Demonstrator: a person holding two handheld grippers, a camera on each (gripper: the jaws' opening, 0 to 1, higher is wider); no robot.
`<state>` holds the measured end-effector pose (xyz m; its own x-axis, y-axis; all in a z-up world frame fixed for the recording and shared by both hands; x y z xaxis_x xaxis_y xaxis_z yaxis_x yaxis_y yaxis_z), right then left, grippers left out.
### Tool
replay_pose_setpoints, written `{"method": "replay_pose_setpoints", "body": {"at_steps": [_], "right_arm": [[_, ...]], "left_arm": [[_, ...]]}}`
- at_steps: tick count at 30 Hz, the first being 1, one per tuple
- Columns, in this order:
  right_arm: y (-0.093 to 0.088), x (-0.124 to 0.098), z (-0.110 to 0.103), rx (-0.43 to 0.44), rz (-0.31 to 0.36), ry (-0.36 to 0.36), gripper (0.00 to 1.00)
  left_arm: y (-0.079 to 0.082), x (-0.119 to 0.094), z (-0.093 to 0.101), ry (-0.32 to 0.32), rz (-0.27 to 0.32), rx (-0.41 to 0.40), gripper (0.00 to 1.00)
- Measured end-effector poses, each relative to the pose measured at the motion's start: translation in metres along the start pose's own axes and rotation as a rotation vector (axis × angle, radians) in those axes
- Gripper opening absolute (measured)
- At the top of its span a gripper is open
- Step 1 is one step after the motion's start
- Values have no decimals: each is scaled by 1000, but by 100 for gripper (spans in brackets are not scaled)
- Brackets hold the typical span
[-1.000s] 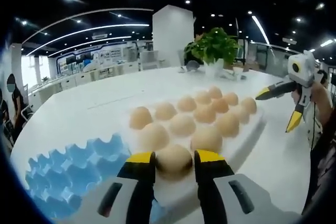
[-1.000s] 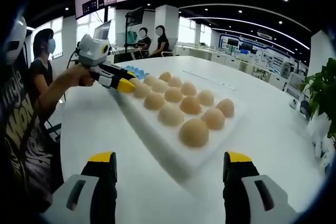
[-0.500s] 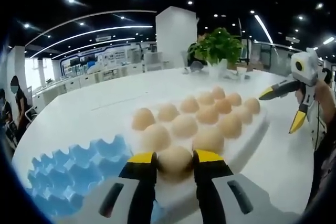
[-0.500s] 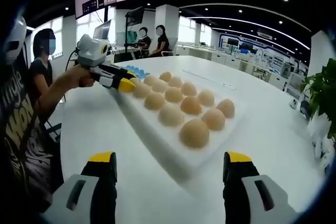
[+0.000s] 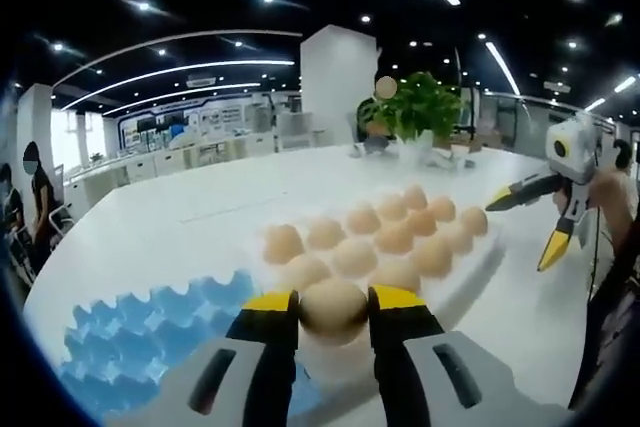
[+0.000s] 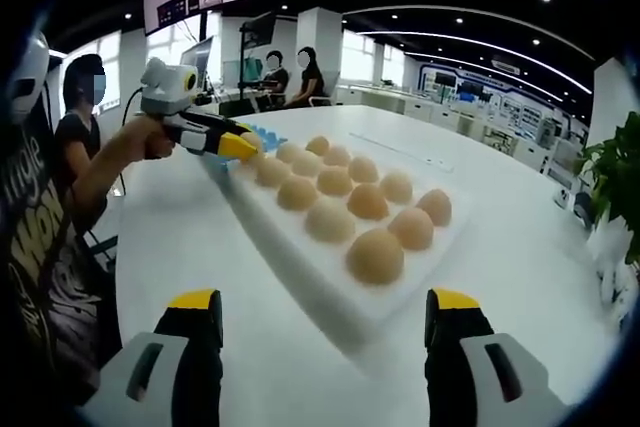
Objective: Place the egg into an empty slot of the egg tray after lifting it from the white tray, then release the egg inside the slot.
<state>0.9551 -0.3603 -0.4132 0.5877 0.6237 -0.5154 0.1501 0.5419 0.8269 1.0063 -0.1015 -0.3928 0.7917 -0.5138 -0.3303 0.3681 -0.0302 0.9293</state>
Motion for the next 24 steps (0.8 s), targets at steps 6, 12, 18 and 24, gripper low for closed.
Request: {"method": "replay_pose_setpoints", "body": {"at_steps": [6,12,18,24], "right_arm": [[-2,1,0,-1,-9,2,86],[-2,4,-2,-9,-14,10,86],[1,4,-1,4,-1,6,87],[5,4,-1,-8,6,5,87]], "left_arm": [[5,-9,-9,31,13,7,27],[3,-16,-19,72,14,6,27],[3,-22,-25,102,23,-1,27],[5,-26,-29,116,34,-1,27]]}}
Point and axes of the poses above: the point that each gripper's makers call its tool centre point, and the gripper's own axes: x roughly forward along the fingers, z roughly to its right, y roughly out of its top, the point moved 4 cm from there along -x, roughly backward along the fingers, and after that the axes turned 11 degrees about -x, right-handed, at the moved point
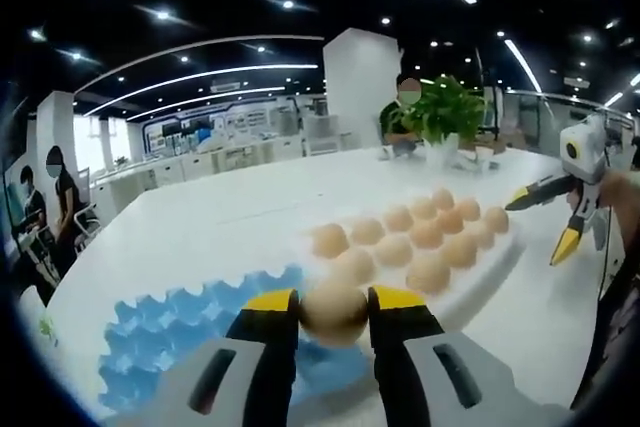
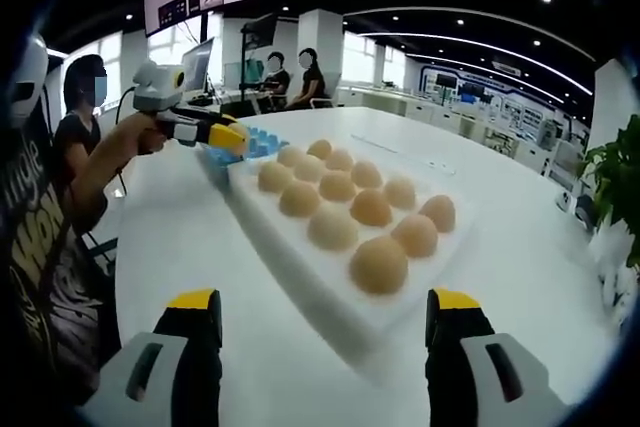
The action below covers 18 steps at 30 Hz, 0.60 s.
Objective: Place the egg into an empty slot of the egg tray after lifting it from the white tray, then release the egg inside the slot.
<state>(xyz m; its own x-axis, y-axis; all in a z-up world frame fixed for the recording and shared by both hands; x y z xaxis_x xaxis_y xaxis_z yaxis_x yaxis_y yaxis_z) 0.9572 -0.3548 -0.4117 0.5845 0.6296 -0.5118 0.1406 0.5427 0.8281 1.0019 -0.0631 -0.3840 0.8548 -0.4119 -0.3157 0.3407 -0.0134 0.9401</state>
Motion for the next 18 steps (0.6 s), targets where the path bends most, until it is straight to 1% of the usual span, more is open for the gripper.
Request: {"method": "replay_pose_setpoints", "body": {"at_steps": [5,18], "right_arm": [[6,2,-4,-9,23,16,87],[12,16,-4,-4,36,37,87]], "left_arm": [[3,-3,0,1,13,2,27],[7,-12,-6,24,28,-2,27]]}}
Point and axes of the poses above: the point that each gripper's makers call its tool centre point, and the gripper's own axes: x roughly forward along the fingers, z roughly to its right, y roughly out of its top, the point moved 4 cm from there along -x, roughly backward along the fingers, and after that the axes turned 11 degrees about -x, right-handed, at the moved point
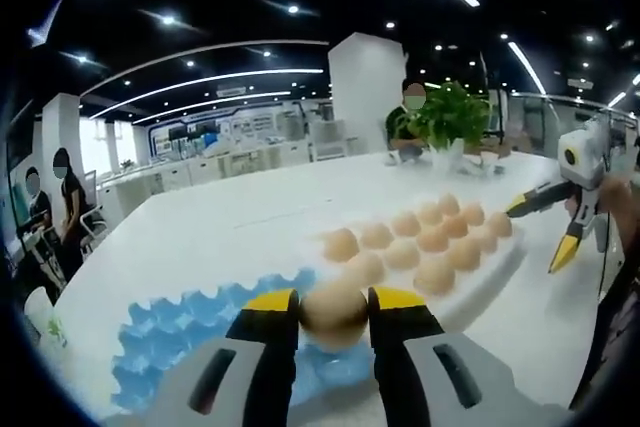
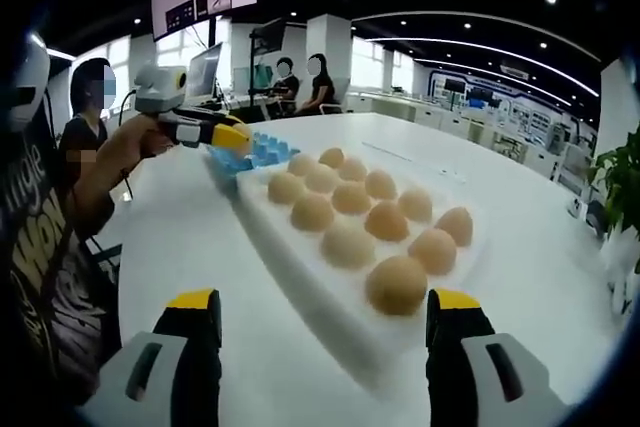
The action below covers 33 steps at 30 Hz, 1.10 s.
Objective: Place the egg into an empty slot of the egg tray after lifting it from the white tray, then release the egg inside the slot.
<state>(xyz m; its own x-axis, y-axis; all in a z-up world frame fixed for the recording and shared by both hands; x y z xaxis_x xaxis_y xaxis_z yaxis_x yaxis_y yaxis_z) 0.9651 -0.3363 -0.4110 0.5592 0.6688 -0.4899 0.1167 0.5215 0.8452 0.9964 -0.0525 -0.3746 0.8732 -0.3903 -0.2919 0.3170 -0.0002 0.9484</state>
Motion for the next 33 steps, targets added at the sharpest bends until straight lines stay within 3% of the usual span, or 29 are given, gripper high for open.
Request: {"method": "replay_pose_setpoints", "body": {"at_steps": [7,18,23,25,33], "right_arm": [[7,5,10,4,12,-21,88],[-5,14,7,4,-21,-2,88],[-6,14,6,-7,5,-14,89],[-4,14,5,27,38,-14,91],[-7,16,2,-45,27,-9,92]], "left_arm": [[0,-2,0,-5,-2,2,27],[5,-11,-6,17,11,1,27],[4,-13,-9,25,7,3,27],[3,-14,-10,30,6,1,27],[-4,-19,-25,70,0,-16,27]]}}
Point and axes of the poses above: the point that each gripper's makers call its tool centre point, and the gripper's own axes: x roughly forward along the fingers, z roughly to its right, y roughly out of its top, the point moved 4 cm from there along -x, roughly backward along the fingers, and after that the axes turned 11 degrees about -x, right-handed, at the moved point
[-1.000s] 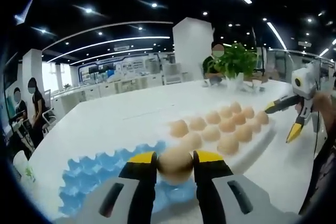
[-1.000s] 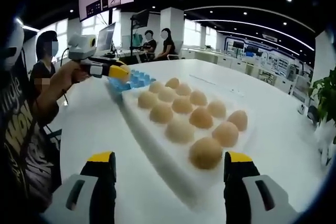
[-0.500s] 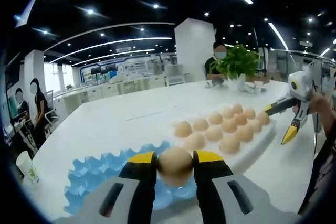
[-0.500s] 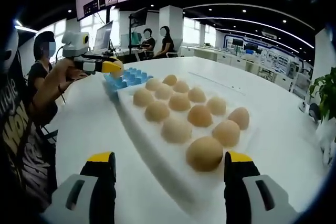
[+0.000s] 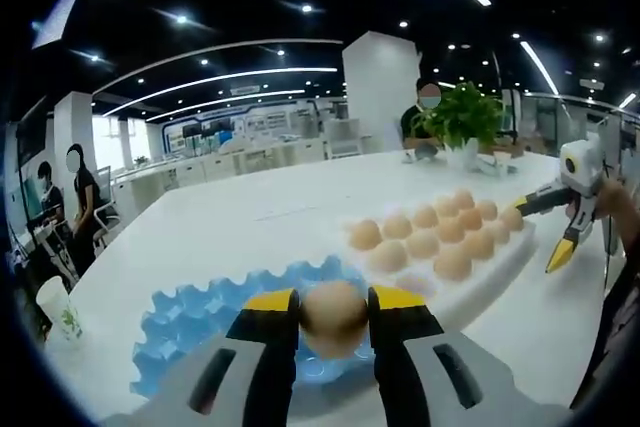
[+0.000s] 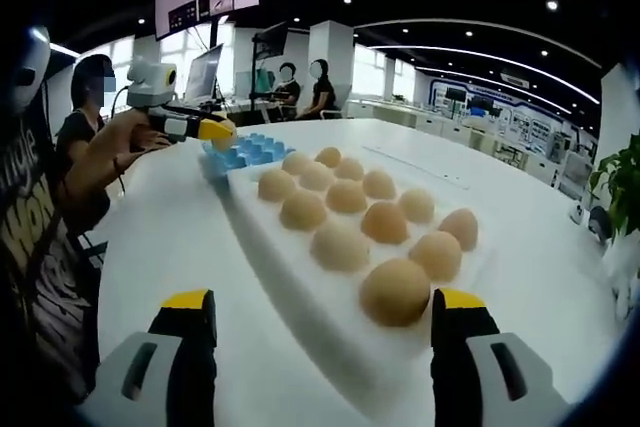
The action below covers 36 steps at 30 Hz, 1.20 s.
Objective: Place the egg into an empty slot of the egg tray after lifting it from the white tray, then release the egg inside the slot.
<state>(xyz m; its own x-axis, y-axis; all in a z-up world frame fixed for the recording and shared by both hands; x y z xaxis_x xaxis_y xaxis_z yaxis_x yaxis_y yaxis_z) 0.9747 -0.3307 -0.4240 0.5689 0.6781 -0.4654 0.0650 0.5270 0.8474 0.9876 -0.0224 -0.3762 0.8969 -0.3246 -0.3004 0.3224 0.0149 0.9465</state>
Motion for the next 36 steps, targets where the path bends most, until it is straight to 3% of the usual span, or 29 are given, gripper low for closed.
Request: {"method": "replay_pose_setpoints", "body": {"at_steps": [36], "right_arm": [[-3,2,0,-45,-12,3,93]], "left_arm": [[-4,-12,-55,145,48,-52,27]]}}
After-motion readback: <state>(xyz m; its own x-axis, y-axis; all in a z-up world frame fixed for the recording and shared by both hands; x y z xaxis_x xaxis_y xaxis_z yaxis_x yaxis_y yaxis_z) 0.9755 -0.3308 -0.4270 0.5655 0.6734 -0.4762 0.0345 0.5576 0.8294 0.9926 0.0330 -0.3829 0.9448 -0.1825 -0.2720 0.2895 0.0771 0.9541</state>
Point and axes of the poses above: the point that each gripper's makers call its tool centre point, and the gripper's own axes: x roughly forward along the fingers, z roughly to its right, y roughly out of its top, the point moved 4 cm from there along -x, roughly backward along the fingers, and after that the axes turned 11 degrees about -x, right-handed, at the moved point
